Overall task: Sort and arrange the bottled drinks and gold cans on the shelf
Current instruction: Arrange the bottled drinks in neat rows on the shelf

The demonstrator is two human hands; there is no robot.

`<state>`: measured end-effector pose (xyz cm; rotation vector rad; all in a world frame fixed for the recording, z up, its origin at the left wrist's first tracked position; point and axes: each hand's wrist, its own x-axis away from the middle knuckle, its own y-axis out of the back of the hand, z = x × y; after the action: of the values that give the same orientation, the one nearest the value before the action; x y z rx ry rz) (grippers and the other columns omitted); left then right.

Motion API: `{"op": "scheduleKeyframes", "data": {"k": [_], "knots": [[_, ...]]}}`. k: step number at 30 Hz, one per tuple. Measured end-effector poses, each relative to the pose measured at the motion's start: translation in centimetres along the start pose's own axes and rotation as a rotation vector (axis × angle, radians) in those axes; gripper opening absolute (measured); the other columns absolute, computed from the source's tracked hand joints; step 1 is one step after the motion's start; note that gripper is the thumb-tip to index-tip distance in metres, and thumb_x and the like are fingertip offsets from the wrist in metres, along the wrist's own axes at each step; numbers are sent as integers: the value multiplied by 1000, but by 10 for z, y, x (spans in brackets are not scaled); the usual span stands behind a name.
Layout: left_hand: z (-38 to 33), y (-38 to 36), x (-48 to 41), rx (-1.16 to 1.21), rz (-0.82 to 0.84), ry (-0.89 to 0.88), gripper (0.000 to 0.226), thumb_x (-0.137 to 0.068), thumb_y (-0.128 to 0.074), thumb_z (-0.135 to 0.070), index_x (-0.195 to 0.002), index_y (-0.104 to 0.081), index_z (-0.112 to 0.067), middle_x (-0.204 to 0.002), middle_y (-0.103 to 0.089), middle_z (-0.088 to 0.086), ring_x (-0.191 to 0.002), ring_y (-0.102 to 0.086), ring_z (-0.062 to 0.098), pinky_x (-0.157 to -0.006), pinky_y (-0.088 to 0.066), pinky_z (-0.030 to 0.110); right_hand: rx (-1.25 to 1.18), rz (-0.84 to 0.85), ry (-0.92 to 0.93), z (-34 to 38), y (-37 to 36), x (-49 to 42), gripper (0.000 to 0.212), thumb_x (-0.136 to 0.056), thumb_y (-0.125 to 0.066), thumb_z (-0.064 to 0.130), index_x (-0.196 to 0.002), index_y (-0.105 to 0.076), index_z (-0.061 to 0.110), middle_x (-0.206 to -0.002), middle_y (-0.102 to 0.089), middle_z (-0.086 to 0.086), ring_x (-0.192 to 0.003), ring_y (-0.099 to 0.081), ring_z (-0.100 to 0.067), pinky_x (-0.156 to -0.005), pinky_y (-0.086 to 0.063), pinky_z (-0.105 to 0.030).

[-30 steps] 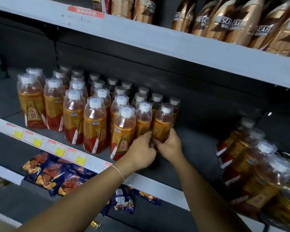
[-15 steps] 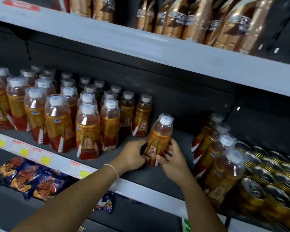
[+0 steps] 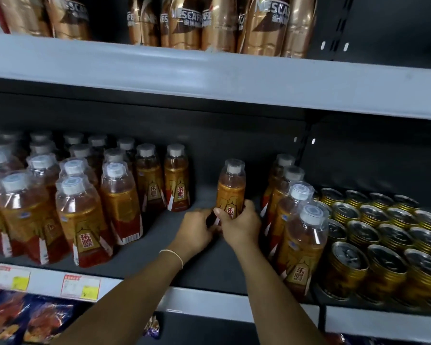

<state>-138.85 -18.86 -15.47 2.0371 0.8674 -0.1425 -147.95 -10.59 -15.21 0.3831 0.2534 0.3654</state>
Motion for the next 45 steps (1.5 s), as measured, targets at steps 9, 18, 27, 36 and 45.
{"op": "scheduleKeyframes", "data": {"k": [9,18,27,36,45], "knots": [[28,-1,1,-30,-203,18,31,-80,-62,3,-110,-70,0,-103,-70,19,-96,-65,34,-87,-47,29,86,-113,3,4,-22,-30,57,-82,-75,44,-120,-50,9,-115,-64,-12,-101,-63,-30,-79,-48,-32],[31,-1,-2,6,-211,89,43,-81,-57,0,-124,-61,-3,-121,-62,14,-117,-53,29,-103,-37,30,63,-117,0,3,-35,-48,59,-81,-78,39,-122,-51,6,-116,-65,-16,-103,-64,-33,-78,-45,-30],[28,22,-1,293,-362,324,54,-80,-50,8,-132,-53,-4,-130,-54,12,-123,-49,25,-108,-36,27,106,-269,24,19,-31,-32,56,-70,-88,31,-101,-48,9,-115,-55,-16,-102,-58,-30,-85,-48,-36],[48,58,16,386,-264,359,55,-77,-48,8,-130,-55,-7,-125,-59,3,-121,-53,19,-93,-34,6,116,241,282,84,-91,-26,53,-82,-77,38,-123,-58,10,-111,-66,-7,-107,-62,-24,-91,-51,-33],[63,65,31,254,-152,306,47,-82,-54,-1,-130,-54,-2,-128,-60,16,-119,-54,27,-83,-19,-4,221,162,252,90,-100,-28,55,-76,-81,38,-117,-56,11,-107,-66,-7,-102,-64,-25,-77,-42,-23]]}}
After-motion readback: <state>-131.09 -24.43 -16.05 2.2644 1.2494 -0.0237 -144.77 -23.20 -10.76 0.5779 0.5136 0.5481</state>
